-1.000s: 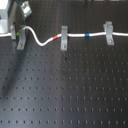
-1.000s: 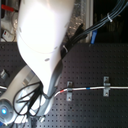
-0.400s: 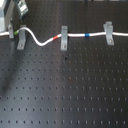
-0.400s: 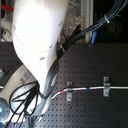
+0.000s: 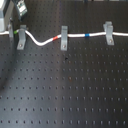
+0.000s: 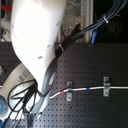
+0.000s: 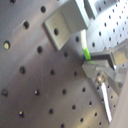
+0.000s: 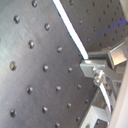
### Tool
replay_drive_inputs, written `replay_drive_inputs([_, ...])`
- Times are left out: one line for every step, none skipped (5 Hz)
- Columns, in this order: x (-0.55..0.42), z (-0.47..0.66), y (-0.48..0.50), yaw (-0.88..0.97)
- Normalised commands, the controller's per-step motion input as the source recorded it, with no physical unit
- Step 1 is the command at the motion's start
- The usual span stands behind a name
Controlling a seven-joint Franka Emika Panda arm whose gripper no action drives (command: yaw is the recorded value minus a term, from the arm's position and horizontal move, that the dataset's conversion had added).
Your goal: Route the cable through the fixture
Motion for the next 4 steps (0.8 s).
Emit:
replay_drive_inputs([-0.050, 0.00, -0.018, 0.00])
replay_drive_inputs([-0.010, 0.00, 0.180, -0.09])
replay_drive_inputs([-0.141, 0.00, -0.010, 0.00])
replay_drive_inputs([-0.061, -0.03, 0.253, 0.00])
